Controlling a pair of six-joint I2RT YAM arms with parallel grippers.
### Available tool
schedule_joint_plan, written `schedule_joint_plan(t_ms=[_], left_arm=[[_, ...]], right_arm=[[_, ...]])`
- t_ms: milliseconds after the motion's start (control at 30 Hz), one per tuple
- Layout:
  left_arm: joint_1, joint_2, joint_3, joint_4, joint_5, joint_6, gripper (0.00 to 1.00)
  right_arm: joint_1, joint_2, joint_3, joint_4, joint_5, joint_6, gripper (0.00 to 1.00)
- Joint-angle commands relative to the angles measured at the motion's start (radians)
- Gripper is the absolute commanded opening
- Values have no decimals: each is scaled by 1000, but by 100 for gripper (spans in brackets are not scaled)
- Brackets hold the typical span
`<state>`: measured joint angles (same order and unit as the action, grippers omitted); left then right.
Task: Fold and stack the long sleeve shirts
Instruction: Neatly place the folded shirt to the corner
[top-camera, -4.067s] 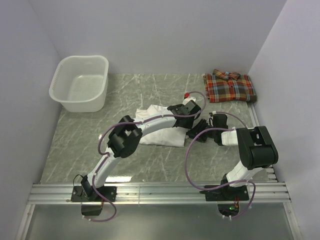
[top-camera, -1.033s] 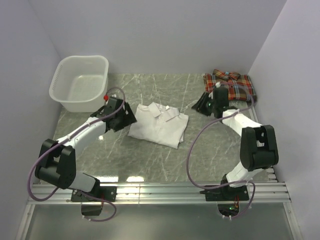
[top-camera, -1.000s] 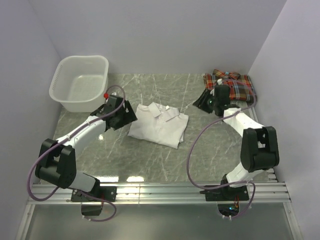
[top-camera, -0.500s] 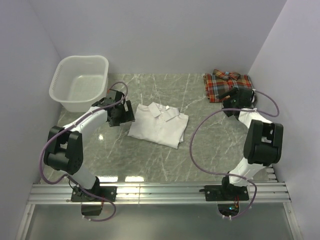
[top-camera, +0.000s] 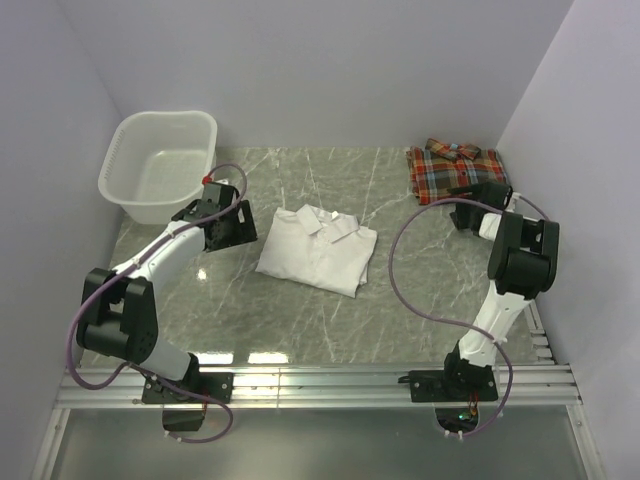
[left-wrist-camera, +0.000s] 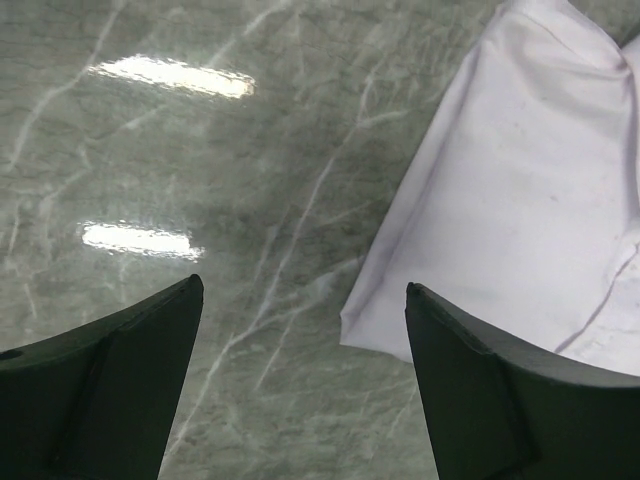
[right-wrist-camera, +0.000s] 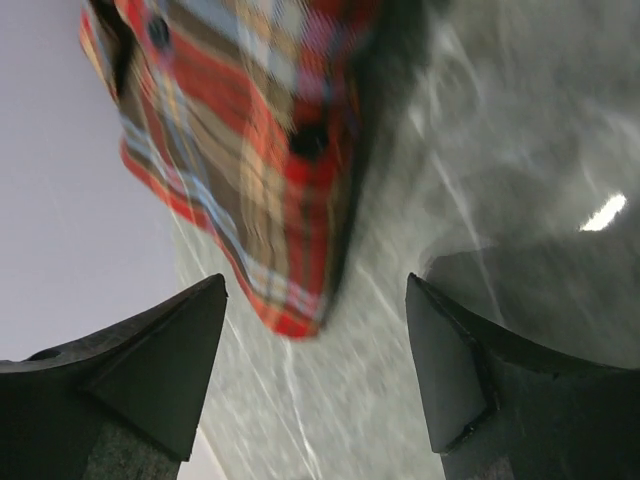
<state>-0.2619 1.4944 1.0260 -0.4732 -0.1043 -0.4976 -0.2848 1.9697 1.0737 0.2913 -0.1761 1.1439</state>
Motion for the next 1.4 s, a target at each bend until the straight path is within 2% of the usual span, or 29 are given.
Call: schedule_joint_plan(t_ms=[0,100,233,367,400,433,467,500,667,1000,1133,1367], left_arm=[[24,-19,14,33,-38,7,88],[35,-22,13,36,-47,1,88],[41,-19,13,36,-67,-1,87],[41,-22,14,35,-72,-4,86],[41,-25,14,35,-71,-5,86],[41,-29,14,33,-71,-7,86],[41,-36,13,39,-66,-7,86],[41,-46,13,41,-61,-7,86],[41,-79,5,45,-52,-12,86],[47,-160,-15,62,-20,-21,85],[50,-161,-17,65,-3,-24,85],[61,-143,-12,62,46,-36,85]], right_arm=[[-13,70,98,54,44,34,78],[-16,125,144,48,53,62,76],[-14,178,172,68,43,103,67],[-8,198,161,109,4,120,38],[-5,186,152,115,0,123,28],[-1,175,119,123,-2,122,10],[7,161,100,131,0,123,2],[12,131,79,132,1,131,0],[50,-9,-135,213,30,186,0],[219,-293,-411,88,148,280,0],[272,-342,-526,124,138,300,0],[395,-428,-587,37,171,359,2]])
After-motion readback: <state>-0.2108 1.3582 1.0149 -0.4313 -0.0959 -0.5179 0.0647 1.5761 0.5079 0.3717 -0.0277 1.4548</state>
